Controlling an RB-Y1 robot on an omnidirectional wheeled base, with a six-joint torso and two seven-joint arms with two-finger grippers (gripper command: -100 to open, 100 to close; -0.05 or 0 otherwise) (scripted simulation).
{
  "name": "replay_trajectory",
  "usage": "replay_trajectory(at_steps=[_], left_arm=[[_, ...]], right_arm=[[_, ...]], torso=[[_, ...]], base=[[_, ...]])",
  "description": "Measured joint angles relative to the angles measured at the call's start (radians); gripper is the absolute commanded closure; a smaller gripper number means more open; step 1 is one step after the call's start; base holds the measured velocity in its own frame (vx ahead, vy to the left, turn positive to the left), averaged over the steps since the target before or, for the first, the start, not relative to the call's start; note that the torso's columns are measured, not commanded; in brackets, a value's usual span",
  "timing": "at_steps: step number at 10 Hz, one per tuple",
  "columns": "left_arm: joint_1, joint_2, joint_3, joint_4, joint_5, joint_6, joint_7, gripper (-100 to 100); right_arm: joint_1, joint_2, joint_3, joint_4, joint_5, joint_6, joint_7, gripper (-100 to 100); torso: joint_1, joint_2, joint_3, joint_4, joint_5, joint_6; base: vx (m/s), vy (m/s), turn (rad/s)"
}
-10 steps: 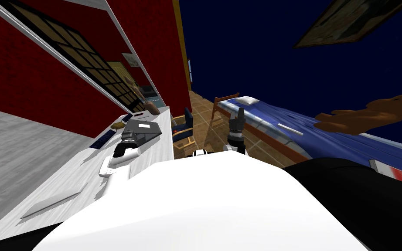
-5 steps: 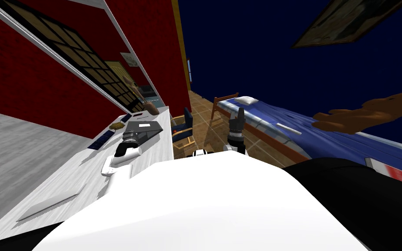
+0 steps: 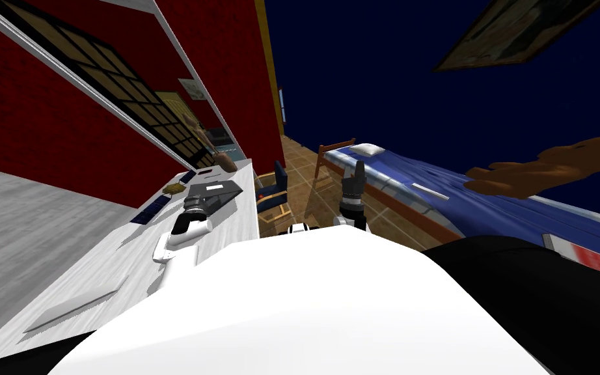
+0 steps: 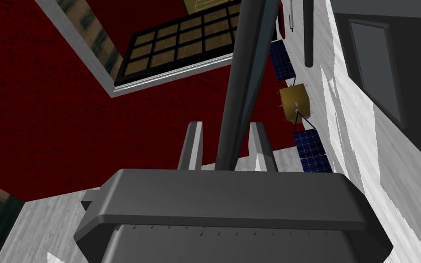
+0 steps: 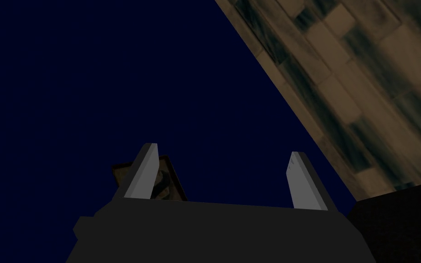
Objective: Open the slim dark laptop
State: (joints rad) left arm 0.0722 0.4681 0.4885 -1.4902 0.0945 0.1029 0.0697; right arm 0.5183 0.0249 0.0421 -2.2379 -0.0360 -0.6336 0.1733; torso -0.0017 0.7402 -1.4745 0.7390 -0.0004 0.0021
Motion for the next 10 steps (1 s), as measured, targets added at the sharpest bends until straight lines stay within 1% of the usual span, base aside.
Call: replay_trajectory(at_steps=[1,2,3,4,5,7,8,10], left_arm=[[-0.004,-0.008,0.0,0.002,0.009,0.001,0.011,100],[-0.008,-0.016,0.0,0.008,0.017,0.0,0.019,-100],[-0.007,-0.009,0.003,-0.001,0.022,0.01,0.023,-100],[-0.001,0.0,0.008,-0.024,0.027,0.032,0.026,-100],[-0.008,0.011,0.011,-0.028,0.03,0.05,0.029,-100],[-0.002,0.03,0.017,-0.059,0.042,0.092,0.037,-100],[0.001,0.05,0.02,-0.065,0.054,0.108,0.044,-100],[0.003,0.058,0.027,-0.095,0.057,0.14,0.048,-100]], right_arm=[[0.0,0.0,0.0,0.0,0.0,0.0,0.0,0],[0.0,0.0,0.0,0.0,0.0,0.0,0.0,0],[0.0,0.0,0.0,0.0,0.0,0.0,0.0,0],[0.0,0.0,0.0,0.0,0.0,0.0,0.0,0],[0.0,0.0,0.0,0.0,0.0,0.0,0.0,0],[0.0,0.0,0.0,0.0,0.0,0.0,0.0,0],[0.0,0.0,0.0,0.0,0.0,0.0,0.0,0],[0.0,0.0,0.0,0.0,0.0,0.0,0.0,0]], torso=[[0.0,-0.001,-0.001,0.0,0.0,-0.001],[0.0,-0.002,-0.001,0.0,0.0,-0.001],[0.0,-0.002,-0.001,0.0,0.0,-0.002],[0.001,-0.002,-0.001,-0.001,0.0,-0.002],[0.001,-0.002,-0.001,-0.001,0.0,-0.002],[0.001,-0.001,-0.001,0.0,-0.001,-0.002],[0.0,-0.001,-0.001,0.001,-0.002,-0.002],[-0.001,0.0,-0.001,0.001,-0.002,-0.002]], base=[[-0.004,0.002,-0.013],[-0.006,-0.005,-0.029],[-0.012,-0.008,-0.028],[-0.013,-0.011,-0.016],[-0.011,-0.012,-0.022],[-0.01,-0.008,-0.028],[-0.007,-0.002,-0.007],[-0.009,-0.005,-0.014]])
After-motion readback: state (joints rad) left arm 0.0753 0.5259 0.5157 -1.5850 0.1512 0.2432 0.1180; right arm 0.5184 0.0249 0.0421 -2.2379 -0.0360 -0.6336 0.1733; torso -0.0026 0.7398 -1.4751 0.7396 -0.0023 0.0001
